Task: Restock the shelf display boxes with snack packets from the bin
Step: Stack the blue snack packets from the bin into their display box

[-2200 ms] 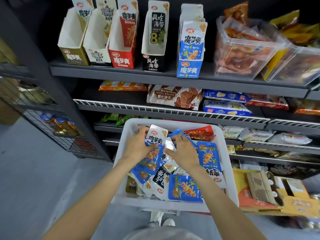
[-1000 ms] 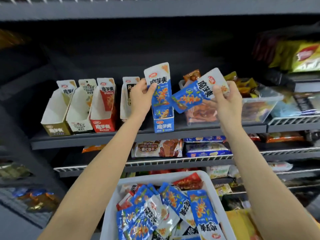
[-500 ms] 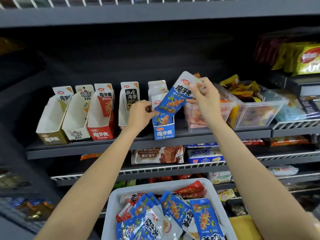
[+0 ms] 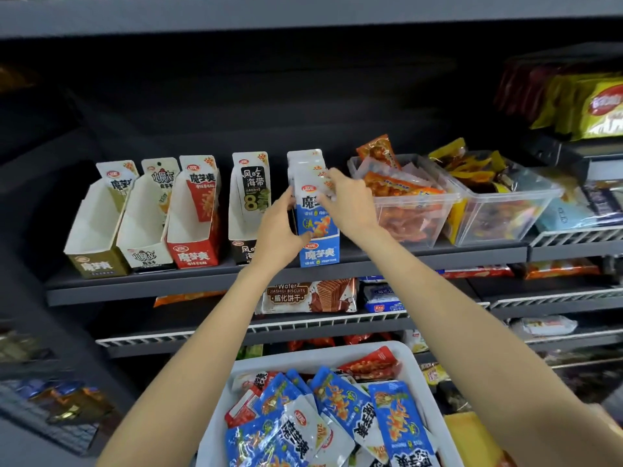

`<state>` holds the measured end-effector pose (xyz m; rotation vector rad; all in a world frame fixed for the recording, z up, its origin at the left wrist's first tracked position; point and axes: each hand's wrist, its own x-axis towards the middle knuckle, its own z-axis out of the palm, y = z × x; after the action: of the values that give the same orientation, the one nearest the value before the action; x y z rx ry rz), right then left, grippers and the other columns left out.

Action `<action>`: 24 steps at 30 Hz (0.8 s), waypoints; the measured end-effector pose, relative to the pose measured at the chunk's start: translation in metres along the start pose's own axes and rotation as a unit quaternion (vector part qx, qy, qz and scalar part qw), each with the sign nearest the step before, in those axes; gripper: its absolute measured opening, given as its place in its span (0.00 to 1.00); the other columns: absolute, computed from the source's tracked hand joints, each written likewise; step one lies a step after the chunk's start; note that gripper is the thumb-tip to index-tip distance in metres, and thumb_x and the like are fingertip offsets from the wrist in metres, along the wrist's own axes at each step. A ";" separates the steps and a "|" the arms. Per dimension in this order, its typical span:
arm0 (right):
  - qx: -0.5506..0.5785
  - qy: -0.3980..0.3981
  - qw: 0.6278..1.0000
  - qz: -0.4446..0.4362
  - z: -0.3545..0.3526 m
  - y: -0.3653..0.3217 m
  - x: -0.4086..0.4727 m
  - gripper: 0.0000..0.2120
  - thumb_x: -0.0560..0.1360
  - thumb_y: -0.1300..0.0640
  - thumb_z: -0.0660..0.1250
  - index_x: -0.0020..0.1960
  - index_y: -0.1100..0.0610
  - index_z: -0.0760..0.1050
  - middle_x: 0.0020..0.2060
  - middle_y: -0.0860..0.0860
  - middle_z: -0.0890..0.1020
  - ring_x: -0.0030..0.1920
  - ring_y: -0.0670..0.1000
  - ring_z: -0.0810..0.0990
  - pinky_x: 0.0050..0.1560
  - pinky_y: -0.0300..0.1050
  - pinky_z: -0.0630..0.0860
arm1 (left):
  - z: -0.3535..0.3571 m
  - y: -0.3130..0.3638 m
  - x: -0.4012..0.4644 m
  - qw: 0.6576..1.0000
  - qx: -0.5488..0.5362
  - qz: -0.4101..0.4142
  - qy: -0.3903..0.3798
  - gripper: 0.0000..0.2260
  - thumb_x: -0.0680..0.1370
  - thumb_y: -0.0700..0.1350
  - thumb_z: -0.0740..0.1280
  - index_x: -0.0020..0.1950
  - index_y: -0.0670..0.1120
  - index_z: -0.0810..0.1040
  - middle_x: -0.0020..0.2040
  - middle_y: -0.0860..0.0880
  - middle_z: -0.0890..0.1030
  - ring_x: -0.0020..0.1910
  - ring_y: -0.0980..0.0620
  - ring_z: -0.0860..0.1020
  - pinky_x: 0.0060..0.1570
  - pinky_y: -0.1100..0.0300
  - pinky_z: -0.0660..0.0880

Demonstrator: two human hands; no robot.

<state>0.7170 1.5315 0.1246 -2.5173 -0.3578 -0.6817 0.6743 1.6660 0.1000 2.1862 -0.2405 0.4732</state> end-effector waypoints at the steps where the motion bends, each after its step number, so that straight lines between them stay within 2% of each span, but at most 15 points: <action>1: -0.017 -0.007 1.000 0.004 0.006 -0.001 -0.002 0.22 0.76 0.56 0.67 0.68 0.59 0.67 0.54 0.58 0.81 0.53 0.58 0.80 0.50 0.50 0.75 | 0.002 0.002 -0.001 1.000 0.004 0.002 0.005 0.36 0.70 0.36 0.74 0.74 0.44 0.60 0.62 0.52 0.74 0.57 0.64 0.67 0.52 0.73 0.64; 3: -0.032 -0.008 0.999 0.007 0.013 -0.003 -0.007 0.27 0.73 0.57 0.70 0.69 0.59 0.64 0.59 0.57 0.76 0.59 0.57 0.76 0.54 0.49 0.75 | 0.003 0.002 -0.002 1.000 0.012 -0.002 0.006 0.36 0.71 0.36 0.73 0.75 0.42 0.59 0.65 0.50 0.73 0.61 0.60 0.68 0.55 0.72 0.63; 4: -0.028 0.000 1.000 0.007 0.015 -0.003 -0.009 0.30 0.72 0.58 0.72 0.70 0.59 0.63 0.62 0.57 0.72 0.63 0.57 0.73 0.56 0.49 0.75 | 0.003 0.001 -0.001 1.000 0.022 -0.009 0.004 0.37 0.71 0.37 0.73 0.75 0.41 0.57 0.68 0.48 0.71 0.65 0.56 0.68 0.60 0.69 0.64; 6: 0.005 0.032 0.999 0.002 0.015 -0.001 -0.018 0.33 0.71 0.61 0.72 0.71 0.57 0.62 0.66 0.57 0.67 0.66 0.57 0.68 0.58 0.47 0.73 | 0.003 -0.005 -0.002 0.998 0.053 -0.024 0.003 0.39 0.72 0.42 0.73 0.77 0.42 0.54 0.73 0.46 0.66 0.71 0.50 0.65 0.69 0.54 0.65; 7: 0.027 0.055 0.998 -0.002 0.015 0.000 -0.026 0.32 0.71 0.63 0.72 0.71 0.57 0.63 0.67 0.57 0.66 0.67 0.57 0.67 0.58 0.44 0.72 | 0.003 -0.008 -0.004 0.997 0.063 -0.032 0.011 0.38 0.73 0.43 0.73 0.77 0.43 0.54 0.73 0.45 0.65 0.71 0.49 0.65 0.68 0.50 0.66; 10: 0.093 0.127 0.987 -0.012 0.010 0.000 -0.059 0.25 0.71 0.64 0.70 0.66 0.58 0.70 0.64 0.58 0.68 0.63 0.56 0.68 0.57 0.32 0.61 | 0.001 -0.005 -0.025 0.993 0.067 -0.006 0.098 0.28 0.75 0.46 0.69 0.72 0.46 0.64 0.64 0.49 0.74 0.63 0.52 0.72 0.58 0.54 0.73; 11: 0.108 0.147 0.983 -0.021 0.009 0.000 -0.073 0.21 0.72 0.63 0.70 0.64 0.59 0.71 0.61 0.58 0.71 0.61 0.56 0.69 0.57 0.32 0.60 | -0.001 0.000 -0.037 0.988 0.067 0.021 0.137 0.22 0.76 0.47 0.68 0.68 0.47 0.69 0.58 0.51 0.77 0.57 0.54 0.75 0.53 0.57 0.74; 13: 0.130 0.152 0.979 -0.038 0.007 -0.002 -0.102 0.15 0.74 0.61 0.68 0.60 0.60 0.73 0.55 0.55 0.76 0.56 0.55 0.73 0.55 0.37 0.64 | -0.003 0.003 -0.062 0.975 0.069 0.081 0.195 0.14 0.76 0.50 0.64 0.60 0.47 0.75 0.47 0.55 0.78 0.48 0.56 0.77 0.45 0.61 0.72; 16: 0.148 0.068 0.986 -0.024 0.008 0.003 -0.148 0.09 0.76 0.58 0.65 0.56 0.57 0.75 0.45 0.49 0.81 0.46 0.51 0.78 0.51 0.46 0.72 | -0.003 -0.008 -0.102 0.958 0.089 0.157 0.224 0.09 0.78 0.47 0.62 0.50 0.44 0.79 0.39 0.53 0.80 0.39 0.54 0.77 0.40 0.61 0.72; 19: 0.153 -0.101 0.983 0.025 0.014 0.016 -0.190 0.06 0.77 0.57 0.65 0.53 0.56 0.77 0.41 0.49 0.83 0.42 0.49 0.81 0.46 0.51 0.78 | -0.004 -0.028 -0.146 0.966 0.112 0.175 0.151 0.10 0.78 0.47 0.61 0.47 0.44 0.81 0.37 0.53 0.81 0.35 0.53 0.78 0.37 0.60 0.74; 22: 0.146 -0.245 0.956 0.069 0.025 0.027 -0.229 0.07 0.76 0.57 0.65 0.53 0.56 0.78 0.44 0.50 0.83 0.44 0.49 0.81 0.48 0.50 0.78 | -0.003 -0.056 -0.192 0.989 0.137 0.052 -0.001 0.13 0.75 0.54 0.61 0.51 0.49 0.80 0.40 0.57 0.80 0.39 0.57 0.78 0.41 0.59 0.77; 24: 0.121 -0.315 0.939 0.073 0.031 0.029 -0.251 0.09 0.76 0.56 0.66 0.55 0.55 0.78 0.46 0.50 0.83 0.47 0.50 0.81 0.48 0.49 0.78 | -0.002 -0.077 -0.219 0.982 0.151 -0.052 -0.104 0.18 0.73 0.59 0.64 0.57 0.52 0.78 0.48 0.57 0.81 0.47 0.56 0.78 0.48 0.55 0.77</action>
<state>0.5298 1.4941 -0.0437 -2.4295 -0.4349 0.2359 0.5002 1.7158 -0.0455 2.5338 -0.1732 0.2324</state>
